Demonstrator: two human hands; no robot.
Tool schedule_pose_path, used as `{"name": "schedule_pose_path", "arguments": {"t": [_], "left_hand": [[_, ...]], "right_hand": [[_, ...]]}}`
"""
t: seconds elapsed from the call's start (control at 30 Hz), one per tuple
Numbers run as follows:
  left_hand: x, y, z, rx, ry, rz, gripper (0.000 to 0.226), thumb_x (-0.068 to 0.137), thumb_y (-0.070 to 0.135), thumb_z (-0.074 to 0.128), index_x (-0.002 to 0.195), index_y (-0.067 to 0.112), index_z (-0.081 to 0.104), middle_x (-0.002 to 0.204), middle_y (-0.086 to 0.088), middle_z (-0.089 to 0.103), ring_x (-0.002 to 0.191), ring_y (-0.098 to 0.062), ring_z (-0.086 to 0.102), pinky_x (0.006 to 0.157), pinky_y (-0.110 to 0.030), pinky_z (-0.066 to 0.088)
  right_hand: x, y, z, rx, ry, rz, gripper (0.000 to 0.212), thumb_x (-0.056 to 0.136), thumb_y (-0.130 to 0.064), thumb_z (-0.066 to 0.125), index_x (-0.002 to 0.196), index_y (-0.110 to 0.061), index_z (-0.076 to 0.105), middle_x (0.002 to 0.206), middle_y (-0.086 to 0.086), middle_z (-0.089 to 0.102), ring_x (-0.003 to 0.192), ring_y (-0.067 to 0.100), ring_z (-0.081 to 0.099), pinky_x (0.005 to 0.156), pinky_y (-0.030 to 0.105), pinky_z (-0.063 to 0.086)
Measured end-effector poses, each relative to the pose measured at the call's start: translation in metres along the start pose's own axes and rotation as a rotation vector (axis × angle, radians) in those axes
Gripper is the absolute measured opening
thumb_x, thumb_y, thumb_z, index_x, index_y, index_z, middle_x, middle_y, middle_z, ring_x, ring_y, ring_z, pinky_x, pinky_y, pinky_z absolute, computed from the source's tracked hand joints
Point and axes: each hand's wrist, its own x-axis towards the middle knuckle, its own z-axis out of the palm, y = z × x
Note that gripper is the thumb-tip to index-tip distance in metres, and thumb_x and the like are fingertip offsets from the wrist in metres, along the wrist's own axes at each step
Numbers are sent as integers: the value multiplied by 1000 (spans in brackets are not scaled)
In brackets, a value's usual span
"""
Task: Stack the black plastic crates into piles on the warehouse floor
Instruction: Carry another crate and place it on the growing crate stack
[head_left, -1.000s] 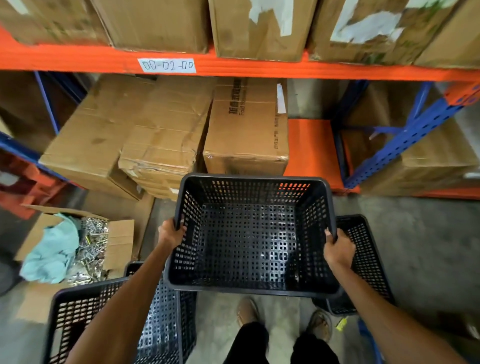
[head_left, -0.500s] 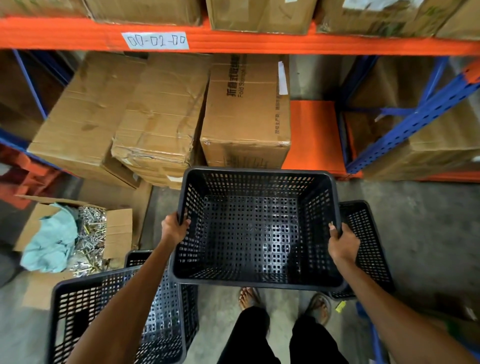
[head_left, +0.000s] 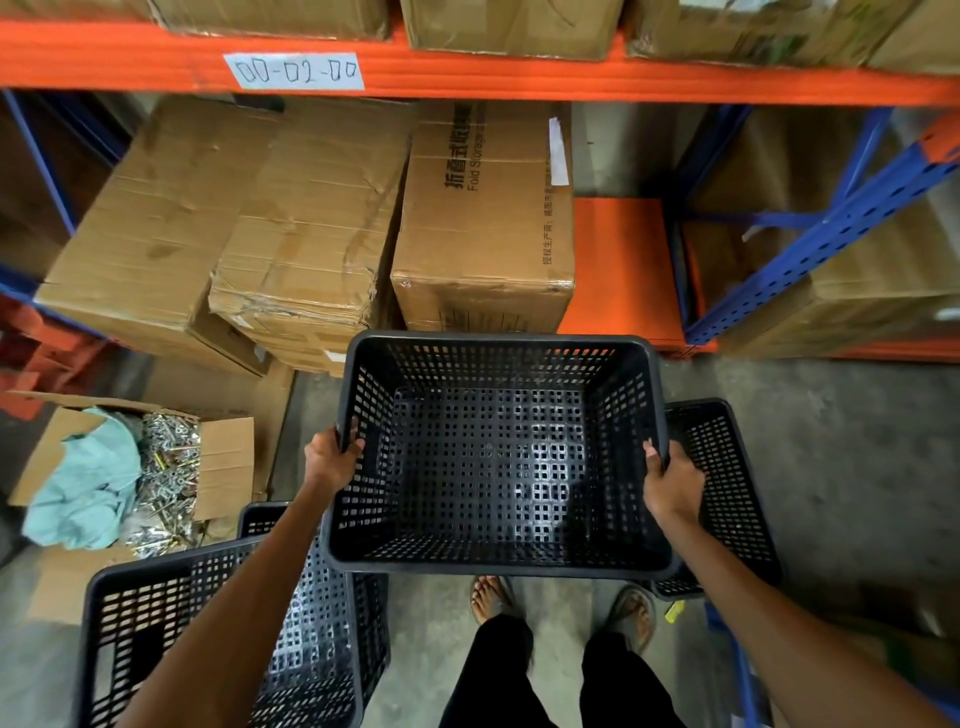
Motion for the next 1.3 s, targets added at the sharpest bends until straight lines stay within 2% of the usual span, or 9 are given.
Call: {"name": "schedule_pose_path", "arguments": {"t": [0.27, 0.4, 0.57, 0.67, 0.77, 0.93, 1.07, 1.17, 1.3], "left_hand": [[6, -5, 4, 63, 1, 61, 40, 93, 20, 58, 131, 9, 57, 120, -20, 67, 112, -36, 64, 96, -44, 52], [0, -8, 3, 59, 8, 99, 43, 93, 27, 58, 131, 9, 49, 117, -18, 67, 105, -35, 65, 79, -37, 51], [-36, -37, 3, 52, 5, 159, 55, 92, 19, 59, 140, 16, 33, 120, -18, 66, 101, -35, 68, 76, -35, 54], [-59, -53, 7, 126, -12, 245, 72, 90, 13, 59, 149, 10, 18, 137, -23, 53, 120, -39, 58, 96, -45, 53], [-64, -57, 5, 276, 27, 362, 89, 89, 14, 59, 154, 4, -2, 161, -19, 15, 148, -33, 20, 119, -46, 27], [-48, -46, 7, 460, 79, 528, 87, 89, 6, 50, 153, 5, -8, 163, -15, -9, 152, -28, -2, 122, -38, 17], [-38, -50, 17, 530, 159, 551, 89, 84, 0, 49, 153, 5, -8, 163, -15, -10, 152, -29, -3, 120, -40, 26], [-32, -53, 20, 533, 191, 601, 94, 79, 2, 52, 153, 4, -7, 163, -16, -9, 151, -31, -4, 123, -39, 16], [-25, -56, 21, 531, 175, 657, 95, 77, 4, 50, 153, 5, -6, 162, -17, -9, 151, -32, -8, 124, -40, 9]], "right_hand": [[0, 7, 4, 27, -59, 1, 34, 100, -32, 45, 119, -6, 54, 107, 23, 68, 97, 41, 66, 79, 41, 53], [-2, 10, 5, 28, -88, -8, 37, 99, -34, 46, 123, -6, 51, 112, 23, 67, 101, 42, 64, 80, 39, 52], [-29, 21, -3, -2, -81, -53, 66, 97, -32, 52, 153, -18, 21, 128, 20, 62, 107, 41, 64, 83, 43, 54], [-47, 31, -5, -92, -130, -186, 74, 99, -26, 47, 156, -19, -1, 157, 16, 30, 127, 41, 51, 87, 47, 53], [-48, 37, -4, -157, -129, -287, 75, 101, -22, 41, 155, -16, -10, 164, 11, -4, 141, 39, 33, 83, 47, 55], [-21, 28, -2, -324, -44, -446, 76, 99, -20, 42, 154, -10, -9, 162, 12, -16, 140, 39, 32, 68, 43, 58], [-11, 33, 11, -361, -19, -539, 93, 90, -7, 57, 155, -13, -9, 161, 4, -25, 133, 39, 43, 46, 28, 40], [-11, 39, 19, -363, 33, -559, 98, 84, -2, 61, 155, -12, -6, 161, 4, -23, 135, 38, 42, 45, 28, 41], [-8, 39, 21, -442, 58, -590, 99, 81, 1, 62, 154, -5, -3, 162, 9, -19, 151, 32, 11, 62, 33, 55]]}}
